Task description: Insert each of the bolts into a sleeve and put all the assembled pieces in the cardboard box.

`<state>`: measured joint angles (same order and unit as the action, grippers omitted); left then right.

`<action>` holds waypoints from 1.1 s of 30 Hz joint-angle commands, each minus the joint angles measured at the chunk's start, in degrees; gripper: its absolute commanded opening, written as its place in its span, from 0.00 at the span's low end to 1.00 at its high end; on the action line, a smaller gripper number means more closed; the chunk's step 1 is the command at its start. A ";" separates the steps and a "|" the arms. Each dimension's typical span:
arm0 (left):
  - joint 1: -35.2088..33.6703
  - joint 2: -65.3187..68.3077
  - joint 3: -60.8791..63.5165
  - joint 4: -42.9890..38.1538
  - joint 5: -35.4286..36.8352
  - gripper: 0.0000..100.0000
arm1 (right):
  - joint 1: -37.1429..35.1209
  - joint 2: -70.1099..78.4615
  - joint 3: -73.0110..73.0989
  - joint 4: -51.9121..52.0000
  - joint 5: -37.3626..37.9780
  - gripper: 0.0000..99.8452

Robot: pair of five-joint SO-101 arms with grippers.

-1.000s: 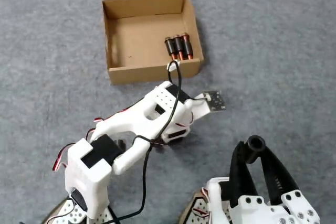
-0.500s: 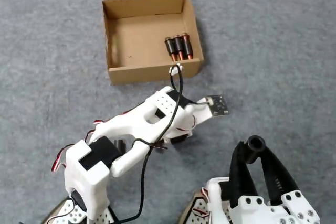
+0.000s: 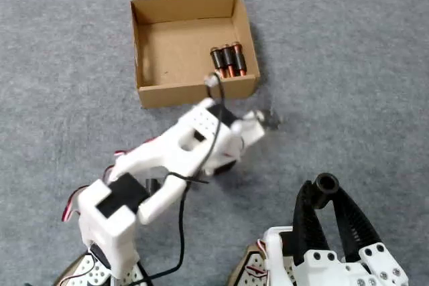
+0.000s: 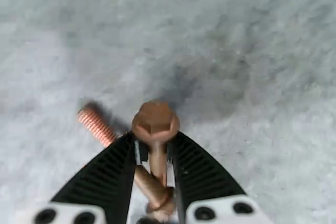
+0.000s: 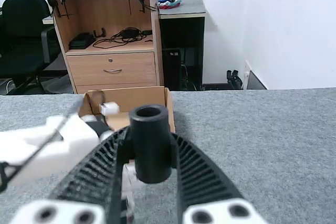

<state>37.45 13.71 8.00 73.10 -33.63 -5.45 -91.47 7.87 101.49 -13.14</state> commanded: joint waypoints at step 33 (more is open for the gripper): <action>-24.00 -41.89 -38.86 27.60 44.57 0.02 | -3.47 0.13 24.22 -13.63 -0.88 0.00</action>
<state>17.14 -24.09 -28.22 100.18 7.60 -5.54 -91.56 29.76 91.47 -13.14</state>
